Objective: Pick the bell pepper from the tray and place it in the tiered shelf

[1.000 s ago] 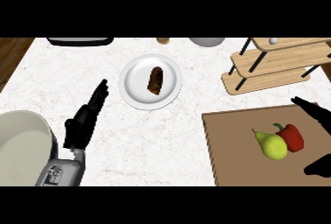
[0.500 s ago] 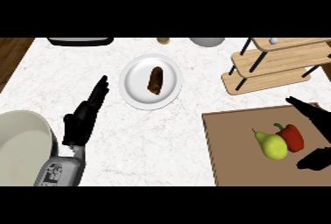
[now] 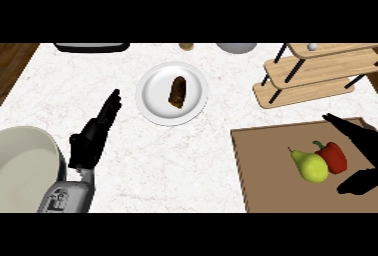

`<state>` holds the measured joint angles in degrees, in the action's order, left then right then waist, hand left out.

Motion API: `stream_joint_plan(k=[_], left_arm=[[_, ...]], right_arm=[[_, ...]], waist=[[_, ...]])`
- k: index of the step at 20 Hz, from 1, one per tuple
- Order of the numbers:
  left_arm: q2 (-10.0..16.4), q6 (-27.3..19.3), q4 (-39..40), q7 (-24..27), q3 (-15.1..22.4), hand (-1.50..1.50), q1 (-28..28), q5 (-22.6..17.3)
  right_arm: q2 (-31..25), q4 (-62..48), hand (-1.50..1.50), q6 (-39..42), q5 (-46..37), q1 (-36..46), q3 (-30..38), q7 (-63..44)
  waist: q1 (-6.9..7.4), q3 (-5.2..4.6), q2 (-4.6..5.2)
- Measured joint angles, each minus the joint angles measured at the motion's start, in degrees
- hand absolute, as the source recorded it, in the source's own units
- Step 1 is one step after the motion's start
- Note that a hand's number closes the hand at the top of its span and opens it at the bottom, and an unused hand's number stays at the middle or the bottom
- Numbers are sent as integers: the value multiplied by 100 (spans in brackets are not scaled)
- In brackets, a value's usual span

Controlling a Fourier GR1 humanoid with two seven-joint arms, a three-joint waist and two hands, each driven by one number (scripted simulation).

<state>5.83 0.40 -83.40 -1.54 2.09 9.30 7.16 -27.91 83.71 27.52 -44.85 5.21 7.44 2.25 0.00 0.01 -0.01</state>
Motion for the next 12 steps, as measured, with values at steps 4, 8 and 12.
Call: stream_joint_plan(k=[4, 8, 12], left_arm=[[-90, -20, -165, -127, 51, 0, -45, 60], [-129, -6, 24, 75, 16, 0, -33, 94], [-149, -18, 18, -7, 5, 0, 36, 148]], right_arm=[[124, -364, 150, -260, -240, -20, -76, 254], [75, -451, 150, -284, -488, 27, -196, 429], [5, -517, 150, -595, -730, -13, -245, 800]], waist=[[6, -1, 0], [4, -9, -4], [5, -17, -11]])
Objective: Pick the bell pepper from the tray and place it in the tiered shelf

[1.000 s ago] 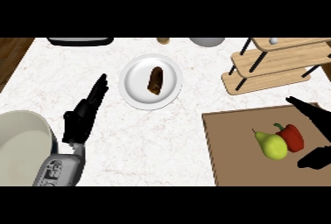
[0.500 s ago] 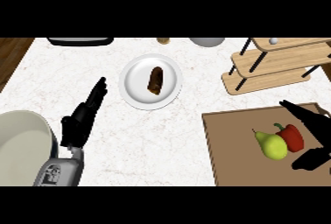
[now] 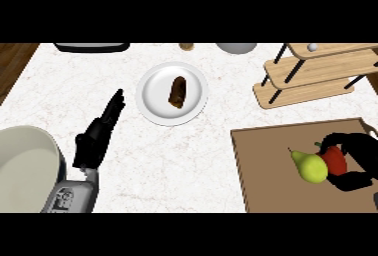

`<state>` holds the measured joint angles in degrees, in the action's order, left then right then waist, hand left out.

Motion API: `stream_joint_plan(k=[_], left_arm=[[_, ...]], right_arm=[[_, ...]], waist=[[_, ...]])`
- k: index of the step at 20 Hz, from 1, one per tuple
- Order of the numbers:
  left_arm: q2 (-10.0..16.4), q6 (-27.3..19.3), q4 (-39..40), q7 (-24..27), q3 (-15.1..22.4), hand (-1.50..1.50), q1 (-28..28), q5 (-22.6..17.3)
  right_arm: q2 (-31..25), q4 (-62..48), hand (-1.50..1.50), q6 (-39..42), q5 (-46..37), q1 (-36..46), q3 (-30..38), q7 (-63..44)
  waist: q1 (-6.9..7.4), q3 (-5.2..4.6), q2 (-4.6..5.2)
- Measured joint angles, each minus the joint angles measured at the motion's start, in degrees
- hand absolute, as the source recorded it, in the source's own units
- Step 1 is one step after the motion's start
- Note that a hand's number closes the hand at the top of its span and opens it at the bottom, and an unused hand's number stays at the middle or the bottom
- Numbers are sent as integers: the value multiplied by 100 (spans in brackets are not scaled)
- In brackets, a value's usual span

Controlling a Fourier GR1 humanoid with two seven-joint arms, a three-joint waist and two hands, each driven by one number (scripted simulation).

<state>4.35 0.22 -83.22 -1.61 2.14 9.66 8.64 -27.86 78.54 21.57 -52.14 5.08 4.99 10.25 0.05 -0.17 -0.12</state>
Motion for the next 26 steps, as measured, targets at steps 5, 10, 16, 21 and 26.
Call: stream_joint_plan(k=[5, 10, 16, 21, 26], left_arm=[[-44, -23, 57, 88, -16, 0, -54, 38], [-27, -34, 223, 79, -80, 0, 97, 46], [-8, 9, 247, 61, -126, 0, 163, 12], [-42, -2, 292, 131, -122, 0, 128, 12], [-23, 40, 131, 35, -111, 0, 125, -7]], right_arm=[[472, 658, 150, -82, -200, -250, -258, -389], [1672, 1838, 150, -2, -667, -745, -1331, -1598], [2460, 2978, 150, -134, -680, -1365, -2188, -2407], [2688, 3924, 150, -537, 205, -1626, -2387, -2675], [2756, 5210, 150, -474, 507, -1531, -2576, -3530]], waist=[[-26, -9, -8], [-63, -7, -16], [-56, 11, -7], [-73, 16, -5], [-48, 14, -6]])
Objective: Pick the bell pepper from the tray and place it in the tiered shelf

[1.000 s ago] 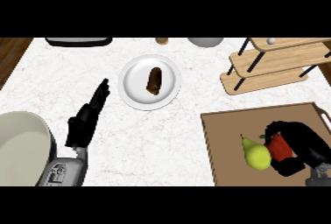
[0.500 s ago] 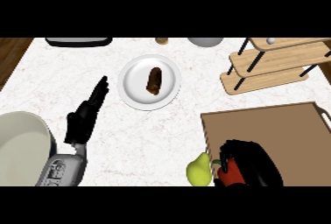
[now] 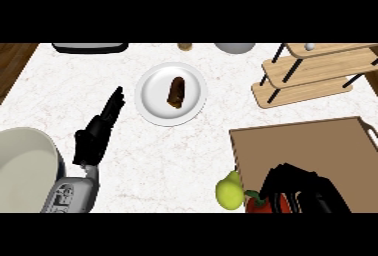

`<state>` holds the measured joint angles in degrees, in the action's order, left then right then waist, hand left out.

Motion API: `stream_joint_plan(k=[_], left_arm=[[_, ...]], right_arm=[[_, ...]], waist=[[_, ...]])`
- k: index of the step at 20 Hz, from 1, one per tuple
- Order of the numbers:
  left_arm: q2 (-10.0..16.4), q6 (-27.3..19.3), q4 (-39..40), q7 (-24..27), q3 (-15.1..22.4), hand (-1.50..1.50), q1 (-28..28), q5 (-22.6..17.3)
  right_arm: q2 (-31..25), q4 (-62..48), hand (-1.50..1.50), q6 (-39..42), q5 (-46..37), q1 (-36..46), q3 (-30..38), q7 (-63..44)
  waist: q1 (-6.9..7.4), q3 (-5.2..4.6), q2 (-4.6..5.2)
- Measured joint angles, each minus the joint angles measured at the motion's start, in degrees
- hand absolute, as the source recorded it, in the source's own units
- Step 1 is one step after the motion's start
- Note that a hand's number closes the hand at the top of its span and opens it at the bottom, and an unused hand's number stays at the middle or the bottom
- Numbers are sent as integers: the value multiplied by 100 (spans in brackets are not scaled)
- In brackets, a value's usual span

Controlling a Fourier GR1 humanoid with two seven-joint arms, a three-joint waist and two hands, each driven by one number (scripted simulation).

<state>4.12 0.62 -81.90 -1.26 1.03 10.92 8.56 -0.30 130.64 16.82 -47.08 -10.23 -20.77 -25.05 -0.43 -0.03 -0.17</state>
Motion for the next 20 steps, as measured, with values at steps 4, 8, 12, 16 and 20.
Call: stream_joint_plan(k=[4, 8, 12, 16, 20], left_arm=[[52, 39, -66, -14, -18, 0, -88, -8], [-23, 6, -57, 36, 42, 0, -140, 26], [-42, -36, -87, -41, 39, 0, -105, 48], [29, 68, -210, -74, 36, 0, -188, 4], [47, 86, -261, -123, 28, 0, -200, 8]], right_arm=[[31, 272, 150, 92, 24, 518, 204, -698], [-2, 315, 150, 175, 3, 1190, 559, -1208], [-135, 323, 150, 240, -11, 1986, 1105, -1611], [-437, 279, 150, 400, -12, 2842, 1764, -1941], [-731, 109, 150, 670, 90, 3824, 2406, -2309]], waist=[[16, -4, -1], [11, -5, -2], [5, -5, -5], [27, -4, -3], [40, -3, 2]])
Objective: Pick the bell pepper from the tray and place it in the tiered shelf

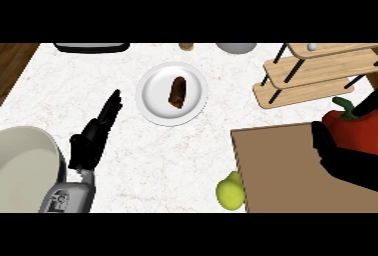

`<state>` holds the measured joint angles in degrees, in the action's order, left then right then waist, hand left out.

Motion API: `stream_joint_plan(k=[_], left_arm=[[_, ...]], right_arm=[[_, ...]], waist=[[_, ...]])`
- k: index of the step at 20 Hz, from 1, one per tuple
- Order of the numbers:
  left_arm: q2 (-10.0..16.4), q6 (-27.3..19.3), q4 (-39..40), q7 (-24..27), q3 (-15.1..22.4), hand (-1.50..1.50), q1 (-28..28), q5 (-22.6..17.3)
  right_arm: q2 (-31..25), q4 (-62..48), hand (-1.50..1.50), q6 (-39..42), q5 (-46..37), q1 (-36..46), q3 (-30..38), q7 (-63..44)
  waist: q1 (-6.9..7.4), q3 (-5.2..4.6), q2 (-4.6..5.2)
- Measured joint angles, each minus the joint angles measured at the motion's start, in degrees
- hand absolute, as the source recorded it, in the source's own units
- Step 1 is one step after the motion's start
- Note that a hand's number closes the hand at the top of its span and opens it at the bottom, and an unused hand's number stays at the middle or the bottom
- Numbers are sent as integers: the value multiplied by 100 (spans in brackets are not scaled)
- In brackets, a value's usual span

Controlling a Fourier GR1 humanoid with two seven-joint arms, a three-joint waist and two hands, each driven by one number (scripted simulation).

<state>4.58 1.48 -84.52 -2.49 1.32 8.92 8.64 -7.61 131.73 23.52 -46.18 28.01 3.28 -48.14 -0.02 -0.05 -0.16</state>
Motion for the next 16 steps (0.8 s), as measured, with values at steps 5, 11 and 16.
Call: stream_joint_plan(k=[5, 11, 16], left_arm=[[-37, -12, 68, 88, 4, 0, 4, 26], [7, 41, 204, 184, -95, 0, 51, -22], [-72, 14, 204, 122, -59, 0, 115, -3]], right_arm=[[-507, -331, 150, 186, 555, 885, 819, -138], [-1078, -1141, 150, -51, 610, 1518, 1248, 87], [-1436, -1810, 150, -411, 568, 1667, 1369, 591]], waist=[[1, 2, 5], [15, 2, 13], [21, 3, 16]])
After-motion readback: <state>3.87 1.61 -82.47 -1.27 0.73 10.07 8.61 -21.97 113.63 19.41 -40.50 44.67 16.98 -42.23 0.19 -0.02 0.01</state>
